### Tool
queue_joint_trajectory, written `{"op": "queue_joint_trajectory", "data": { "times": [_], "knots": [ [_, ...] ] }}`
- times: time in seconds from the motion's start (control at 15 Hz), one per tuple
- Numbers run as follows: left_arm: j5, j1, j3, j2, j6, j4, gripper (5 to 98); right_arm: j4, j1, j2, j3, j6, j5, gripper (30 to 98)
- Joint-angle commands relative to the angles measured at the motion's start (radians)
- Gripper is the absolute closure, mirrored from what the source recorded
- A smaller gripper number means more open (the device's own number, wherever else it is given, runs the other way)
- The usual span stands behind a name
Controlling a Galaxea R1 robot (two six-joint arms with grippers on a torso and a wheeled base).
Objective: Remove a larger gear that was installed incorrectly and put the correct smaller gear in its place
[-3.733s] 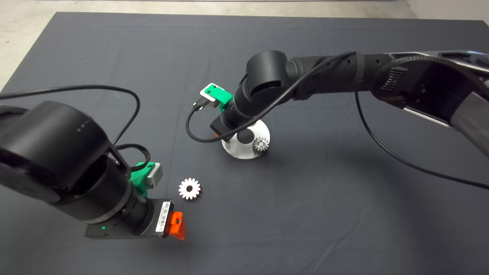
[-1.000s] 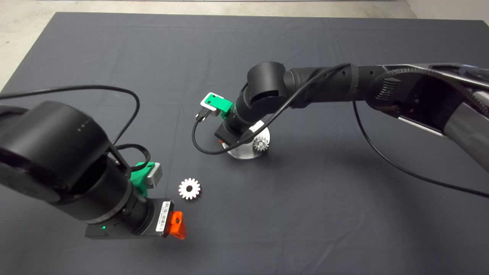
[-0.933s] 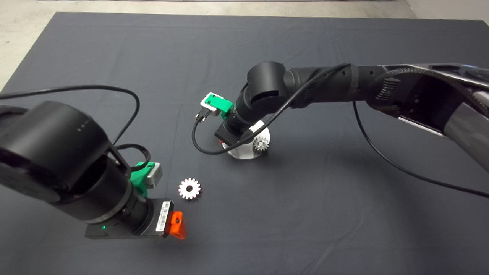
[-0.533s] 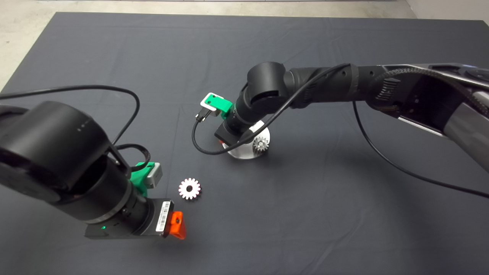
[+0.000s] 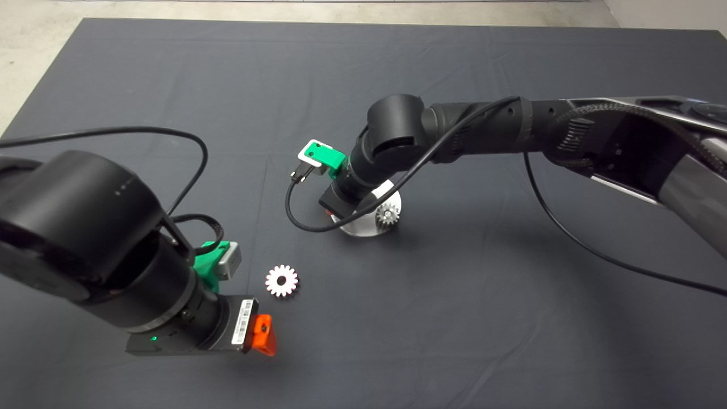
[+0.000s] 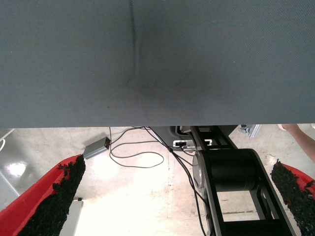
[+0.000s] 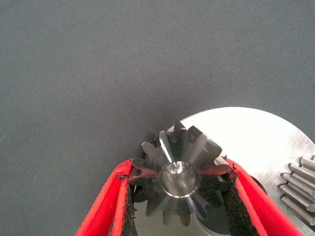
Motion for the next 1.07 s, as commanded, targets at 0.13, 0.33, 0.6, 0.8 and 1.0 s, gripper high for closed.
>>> {"op": "queue_joint_trajectory", "data": {
  "times": [0.13, 0.33, 0.6, 0.8, 1.0],
  "knots": [
    [0.006, -0.007, 0.01, -0.002, -0.005, 0.001, 6.1, -0.055, 0.017, 0.004, 0.006, -0.035, 0.002, 89.1],
    [0.006, -0.007, 0.009, -0.002, -0.005, 0.001, 6.1, -0.065, 0.019, 0.004, 0.006, -0.035, -0.001, 89.2],
    [0.006, -0.009, 0.007, -0.004, -0.005, 0.001, 6.1, -0.069, 0.02, 0.0, 0.006, -0.034, -0.008, 88.9],
    [0.006, -0.007, 0.007, -0.003, -0.005, 0.001, 6.1, -0.065, 0.02, 0.0, 0.014, -0.032, -0.031, 89.1],
    [0.006, -0.007, 0.007, -0.002, -0.005, 0.001, 6.1, -0.058, 0.02, -0.003, 0.014, -0.032, -0.031, 89.1]
  ]
}}
